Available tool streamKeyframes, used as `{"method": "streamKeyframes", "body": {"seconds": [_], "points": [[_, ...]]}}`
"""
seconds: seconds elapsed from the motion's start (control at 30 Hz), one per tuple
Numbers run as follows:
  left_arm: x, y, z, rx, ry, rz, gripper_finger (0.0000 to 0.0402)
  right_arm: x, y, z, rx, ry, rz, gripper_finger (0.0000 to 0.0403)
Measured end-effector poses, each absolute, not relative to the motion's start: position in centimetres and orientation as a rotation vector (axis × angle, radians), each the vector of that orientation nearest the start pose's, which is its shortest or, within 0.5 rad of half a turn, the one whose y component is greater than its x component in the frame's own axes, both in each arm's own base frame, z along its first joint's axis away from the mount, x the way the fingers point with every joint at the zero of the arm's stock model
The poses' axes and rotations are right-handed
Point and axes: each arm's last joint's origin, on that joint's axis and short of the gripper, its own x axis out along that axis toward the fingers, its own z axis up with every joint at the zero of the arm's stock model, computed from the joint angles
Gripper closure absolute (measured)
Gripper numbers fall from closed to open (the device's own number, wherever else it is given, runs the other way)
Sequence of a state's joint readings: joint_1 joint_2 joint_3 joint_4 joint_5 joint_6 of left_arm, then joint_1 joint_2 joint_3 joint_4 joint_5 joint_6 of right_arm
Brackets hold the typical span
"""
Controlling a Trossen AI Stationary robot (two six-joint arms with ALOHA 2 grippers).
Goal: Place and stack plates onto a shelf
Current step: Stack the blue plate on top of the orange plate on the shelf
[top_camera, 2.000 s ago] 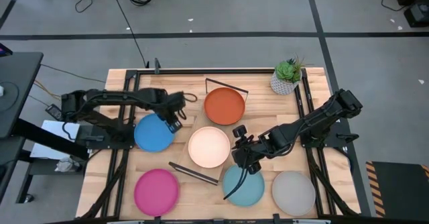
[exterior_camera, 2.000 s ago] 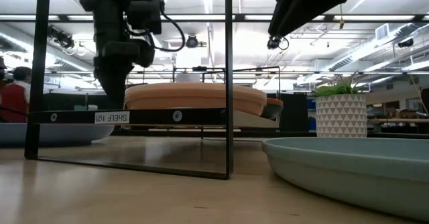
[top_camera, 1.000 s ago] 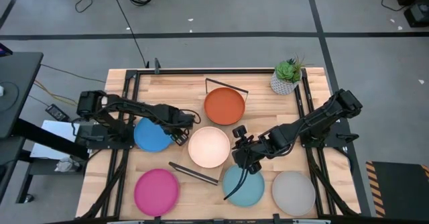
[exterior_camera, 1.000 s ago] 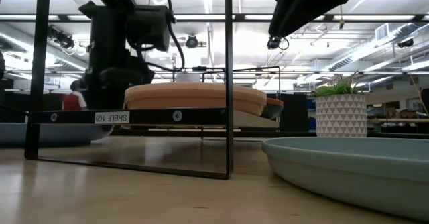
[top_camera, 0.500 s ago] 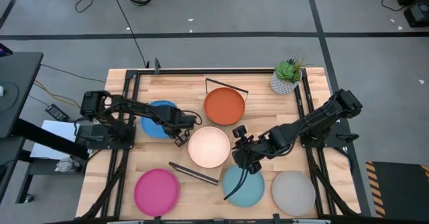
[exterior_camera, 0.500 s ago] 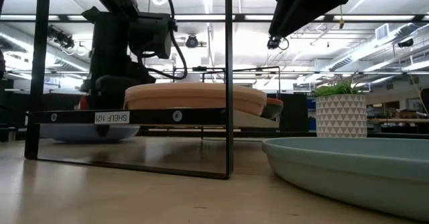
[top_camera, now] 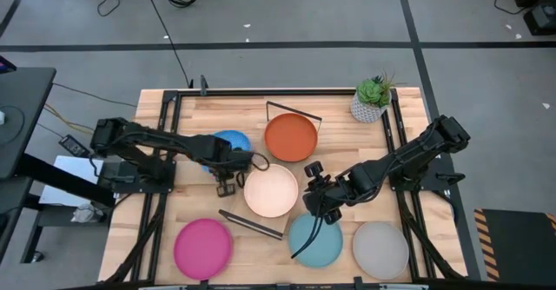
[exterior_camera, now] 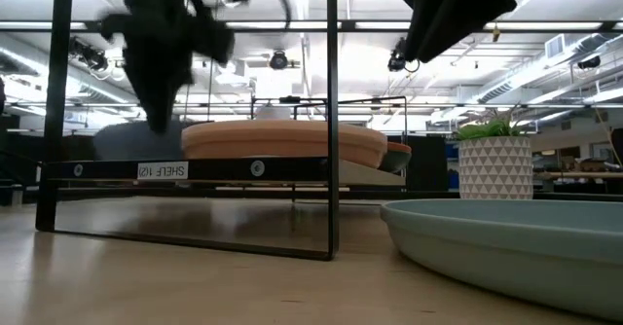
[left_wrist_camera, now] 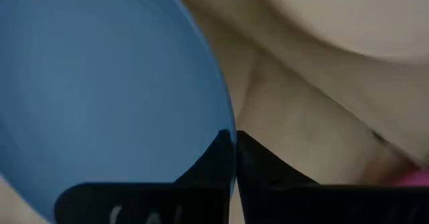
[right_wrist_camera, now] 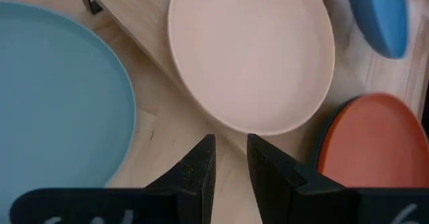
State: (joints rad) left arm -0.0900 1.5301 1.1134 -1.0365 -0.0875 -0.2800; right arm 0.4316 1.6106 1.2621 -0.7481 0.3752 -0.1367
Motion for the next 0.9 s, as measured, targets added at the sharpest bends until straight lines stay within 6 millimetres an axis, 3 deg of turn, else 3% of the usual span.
{"method": "streamKeyframes", "body": {"seconds": [0.23,0.5,0.7,0.9], "points": [[26.4,-4.5,26.2,0.254,1.371,0.012,0.0382,29.5,12.5,25.4,-0.521,1.053,0.093,0.0311],[26.3,-5.8,26.4,0.665,1.34,-0.194,0.038,29.6,12.5,25.5,-0.494,1.043,0.079,0.0311],[27.0,-4.8,26.6,0.901,1.296,-0.321,0.0385,29.3,13.1,25.5,-0.47,1.037,0.077,0.0311],[28.9,-1.9,27.0,1.005,1.151,-0.384,0.0386,29.2,13.8,25.6,-0.446,1.014,0.081,0.0311]]}}
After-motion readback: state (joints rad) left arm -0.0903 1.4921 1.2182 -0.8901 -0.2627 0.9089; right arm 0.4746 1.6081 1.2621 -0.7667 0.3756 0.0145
